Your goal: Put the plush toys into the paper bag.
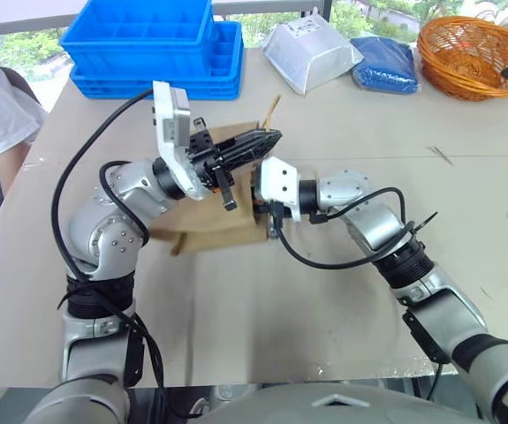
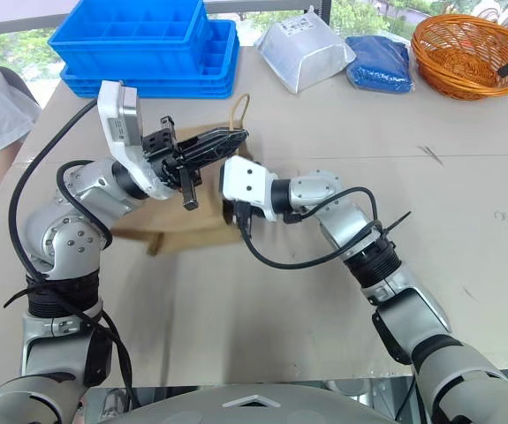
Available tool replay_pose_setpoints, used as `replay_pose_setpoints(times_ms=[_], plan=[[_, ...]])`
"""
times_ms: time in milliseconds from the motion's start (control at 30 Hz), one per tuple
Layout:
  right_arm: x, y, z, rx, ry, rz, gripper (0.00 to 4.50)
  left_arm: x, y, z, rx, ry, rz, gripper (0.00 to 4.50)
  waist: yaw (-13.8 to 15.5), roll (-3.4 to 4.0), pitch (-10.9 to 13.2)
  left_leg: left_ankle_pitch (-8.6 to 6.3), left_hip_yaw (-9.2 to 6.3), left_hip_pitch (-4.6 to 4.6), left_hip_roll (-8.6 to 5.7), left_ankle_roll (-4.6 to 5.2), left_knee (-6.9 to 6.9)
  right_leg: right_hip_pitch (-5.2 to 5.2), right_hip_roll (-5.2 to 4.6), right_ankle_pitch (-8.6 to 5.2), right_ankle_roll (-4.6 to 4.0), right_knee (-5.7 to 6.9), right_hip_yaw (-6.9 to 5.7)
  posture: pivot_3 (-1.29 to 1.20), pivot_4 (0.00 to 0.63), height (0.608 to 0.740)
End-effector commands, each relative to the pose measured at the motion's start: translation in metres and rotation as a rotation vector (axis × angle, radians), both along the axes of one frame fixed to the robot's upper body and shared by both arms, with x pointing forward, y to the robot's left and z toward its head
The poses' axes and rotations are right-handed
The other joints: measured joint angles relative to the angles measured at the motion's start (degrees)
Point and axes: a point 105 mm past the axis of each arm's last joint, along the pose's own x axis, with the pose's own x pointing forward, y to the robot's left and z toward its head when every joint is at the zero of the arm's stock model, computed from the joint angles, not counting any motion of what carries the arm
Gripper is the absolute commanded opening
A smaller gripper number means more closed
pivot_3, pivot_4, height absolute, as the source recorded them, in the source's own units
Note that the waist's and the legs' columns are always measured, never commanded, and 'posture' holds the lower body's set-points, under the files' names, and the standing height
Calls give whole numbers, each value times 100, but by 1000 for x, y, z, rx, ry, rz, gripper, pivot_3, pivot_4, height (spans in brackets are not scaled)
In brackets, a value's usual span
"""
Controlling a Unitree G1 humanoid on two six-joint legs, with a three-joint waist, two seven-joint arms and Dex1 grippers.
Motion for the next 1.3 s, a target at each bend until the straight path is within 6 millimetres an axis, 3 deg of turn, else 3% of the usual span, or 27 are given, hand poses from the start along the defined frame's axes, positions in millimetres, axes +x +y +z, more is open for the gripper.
replay_pose_setpoints(times_ms=[33, 133, 267, 467, 533, 600, 667, 867, 967, 1067, 1100, 1300], plan=[[3, -11, 7, 16, -34, 14, 1158, -8, 2, 6, 15, -60, 17, 0, 6, 0, 0, 0, 0, -2, -2, 0, 0, 0, -2, 0, 0, -2, 0, 0, 150, 740], [8, -31, 9, 28, -59, -72, 2596, -10, 8, 0, 33, -58, 44, 0, 12, 0, 0, 0, 0, -3, -4, 0, 1, 0, -6, 0, 0, -3, 1, 0, 150, 740], [0, -60, 14, 31, -30, -147, 2596, -12, 15, -5, 45, -54, 78, 0, 39, 0, 0, 0, -3, -2, -1, -2, 0, 0, -5, 0, 0, -3, 2, 0, 150, 740], [-4, -110, 27, 14, 77, -405, 2596, -14, 19, -11, 77, -58, 80, 0, 75, 0, 0, 0, 9, 0, 4, -1, 1, 0, -5, -1, -1, -2, 7, 0, 150, 740], [4, -122, 23, -2, 153, -520, 2596, -13, 17, -10, 76, -61, 76, 0, 89, 0, 0, 0, 13, 1, 4, -1, 1, 1, -4, -1, -1, -2, 9, 0, 150, 740], [24, -135, 12, -20, 250, -700, 2596, -13, 16, -8, 73, -65, 71, 0, 97, -1, 0, 0, 15, 4, 6, -1, 1, 4, -3, -1, -1, -2, 11, 0, 150, 740], [42, -139, 1, -24, 324, -809, 2596, -14, 16, -8, 76, -67, 64, 0, 95, -1, -1, 1, 17, 4, 7, -1, 2, 4, -2, 0, -2, -1, 12, 0, 150, 740], [66, -109, -20, -2, 572, -806, 2596, -17, 14, -10, 83, -63, 49, 0, 98, 0, 0, 2, 23, 4, 7, -2, 0, -1, 7, 1, -3, 0, 16, 0, 150, 740], [80, -111, -36, -82, 548, -866, 1697, -18, 14, -7, 70, -71, 61, 0, 111, 0, 0, 1, 22, 2, 3, -1, 0, -1, 4, 1, -3, -1, 14, 0, 150, 740], [81, -114, -34, -89, 545, -856, 320, -20, 15, -6, 66, -74, 72, 0, 130, -1, -1, 1, 12, -3, -3, -1, 0, -1, -1, 1, -2, -2, 6, 0, 150, 740], [80, -114, -34, -85, 547, -851, 53, -21, 15, -6, 67, -75, 73, 0, 126, -1, -1, 1, 13, -3, -3, 0, 0, -1, -2, 1, -2, -3, 7, 0, 150, 740], [63, -122, 4, 33, 438, -758, 53, -20, 19, -9, 69, -75, 110, 0, 123, 0, 0, 0, 12, -2, 1, 0, -1, -1, 0, 1, -2, -3, 6, 0, 150, 740]])
